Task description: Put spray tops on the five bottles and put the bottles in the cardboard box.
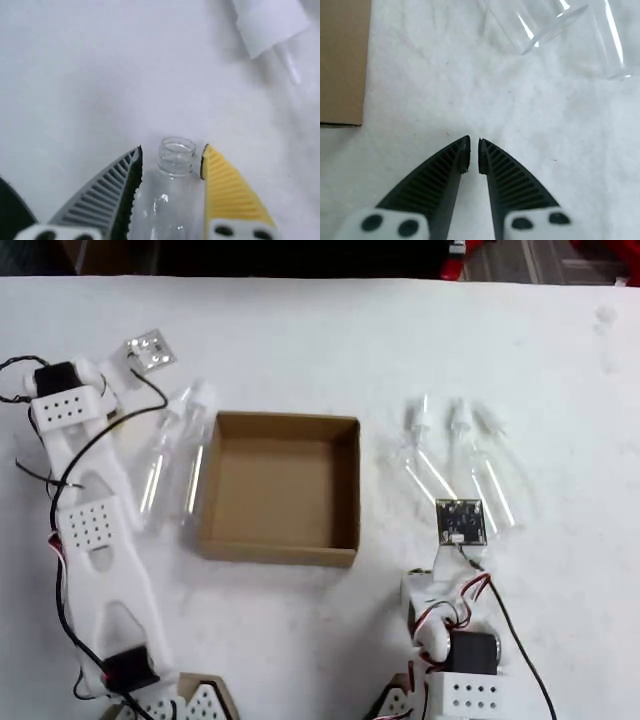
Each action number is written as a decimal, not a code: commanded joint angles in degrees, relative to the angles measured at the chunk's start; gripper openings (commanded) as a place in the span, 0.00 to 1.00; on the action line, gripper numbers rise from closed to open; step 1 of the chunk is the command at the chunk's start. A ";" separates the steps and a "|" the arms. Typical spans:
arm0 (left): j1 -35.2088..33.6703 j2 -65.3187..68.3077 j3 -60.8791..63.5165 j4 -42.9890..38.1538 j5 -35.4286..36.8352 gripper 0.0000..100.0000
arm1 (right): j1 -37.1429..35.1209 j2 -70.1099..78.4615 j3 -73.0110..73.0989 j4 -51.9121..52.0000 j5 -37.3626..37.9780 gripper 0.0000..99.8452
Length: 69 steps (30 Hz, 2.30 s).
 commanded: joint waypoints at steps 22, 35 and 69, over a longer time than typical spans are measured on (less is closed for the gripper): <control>3.30 -15.25 -2.81 14.59 3.25 0.04 | -0.57 -0.40 0.44 0.22 -0.53 0.01; 4.79 -44.70 -2.73 14.59 47.03 0.04 | -0.57 -0.40 0.44 0.22 -0.53 0.01; 26.51 -121.54 66.37 4.57 68.84 0.02 | -0.48 -0.40 0.44 0.22 -0.53 0.01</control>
